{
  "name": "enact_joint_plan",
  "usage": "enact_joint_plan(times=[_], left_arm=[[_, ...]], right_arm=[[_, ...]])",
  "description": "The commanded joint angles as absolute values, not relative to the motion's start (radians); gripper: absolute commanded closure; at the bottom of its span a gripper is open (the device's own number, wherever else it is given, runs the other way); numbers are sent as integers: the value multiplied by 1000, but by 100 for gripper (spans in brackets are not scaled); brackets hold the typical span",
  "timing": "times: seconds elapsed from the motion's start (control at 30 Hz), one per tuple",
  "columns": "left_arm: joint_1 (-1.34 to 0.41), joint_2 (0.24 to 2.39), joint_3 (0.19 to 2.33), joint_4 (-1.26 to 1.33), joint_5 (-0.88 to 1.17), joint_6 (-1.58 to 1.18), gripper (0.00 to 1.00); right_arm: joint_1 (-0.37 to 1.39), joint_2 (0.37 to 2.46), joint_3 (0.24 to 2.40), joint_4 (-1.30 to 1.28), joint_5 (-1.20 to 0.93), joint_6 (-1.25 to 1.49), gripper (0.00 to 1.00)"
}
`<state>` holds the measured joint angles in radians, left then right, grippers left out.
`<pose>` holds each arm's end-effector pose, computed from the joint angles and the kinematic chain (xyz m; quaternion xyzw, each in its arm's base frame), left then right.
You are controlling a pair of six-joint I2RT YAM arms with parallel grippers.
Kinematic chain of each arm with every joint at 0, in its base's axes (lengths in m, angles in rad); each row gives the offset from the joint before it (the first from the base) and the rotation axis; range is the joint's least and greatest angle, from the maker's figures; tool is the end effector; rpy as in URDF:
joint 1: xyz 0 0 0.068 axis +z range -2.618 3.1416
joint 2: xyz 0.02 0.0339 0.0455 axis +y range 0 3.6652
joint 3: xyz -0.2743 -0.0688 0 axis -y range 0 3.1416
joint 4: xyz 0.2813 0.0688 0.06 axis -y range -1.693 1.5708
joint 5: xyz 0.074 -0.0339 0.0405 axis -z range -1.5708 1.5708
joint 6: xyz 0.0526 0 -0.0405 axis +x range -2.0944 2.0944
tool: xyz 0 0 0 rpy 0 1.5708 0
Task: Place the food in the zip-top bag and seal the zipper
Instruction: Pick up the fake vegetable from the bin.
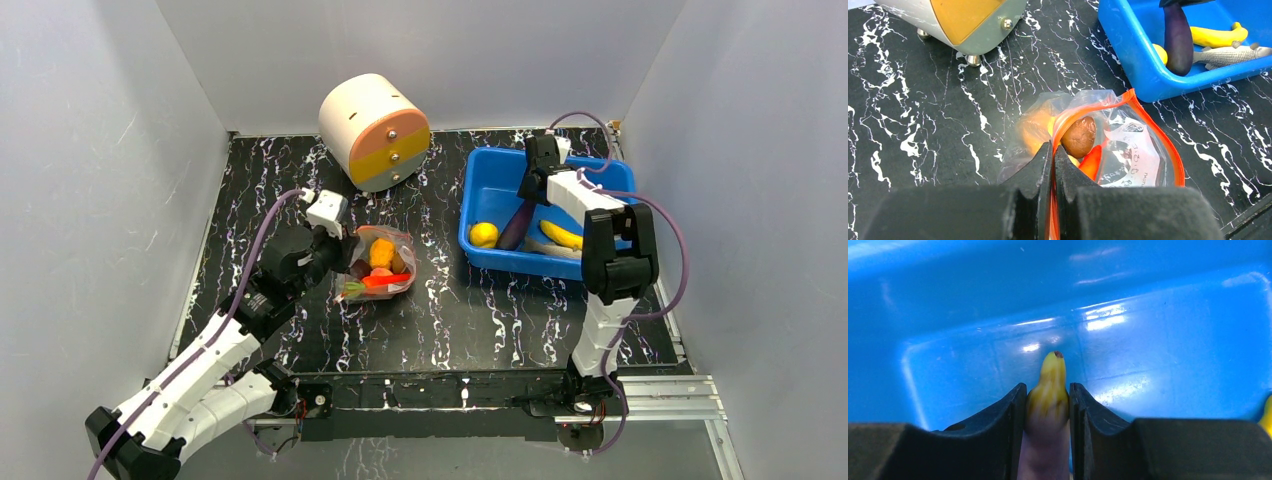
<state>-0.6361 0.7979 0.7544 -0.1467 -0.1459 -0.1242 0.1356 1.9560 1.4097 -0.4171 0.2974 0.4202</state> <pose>0.1943 -0.1340 0.3338 0.1498 0.7557 -0.1835 0.6106 0.4633 0.0477 0.1708 0.1777 0.9279 -0.0548 0.3232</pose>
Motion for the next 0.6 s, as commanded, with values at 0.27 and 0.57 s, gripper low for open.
enact_joint_plan(times=[0.27,0.57], left_arm=[[-630,853,813,-183,-25,-262,100],[-631,842,809,-194,-7,-308,100]], right_arm=[[161,1606,1322,-296,293,388,80],[249,1379,1253,-208,170,311,79]])
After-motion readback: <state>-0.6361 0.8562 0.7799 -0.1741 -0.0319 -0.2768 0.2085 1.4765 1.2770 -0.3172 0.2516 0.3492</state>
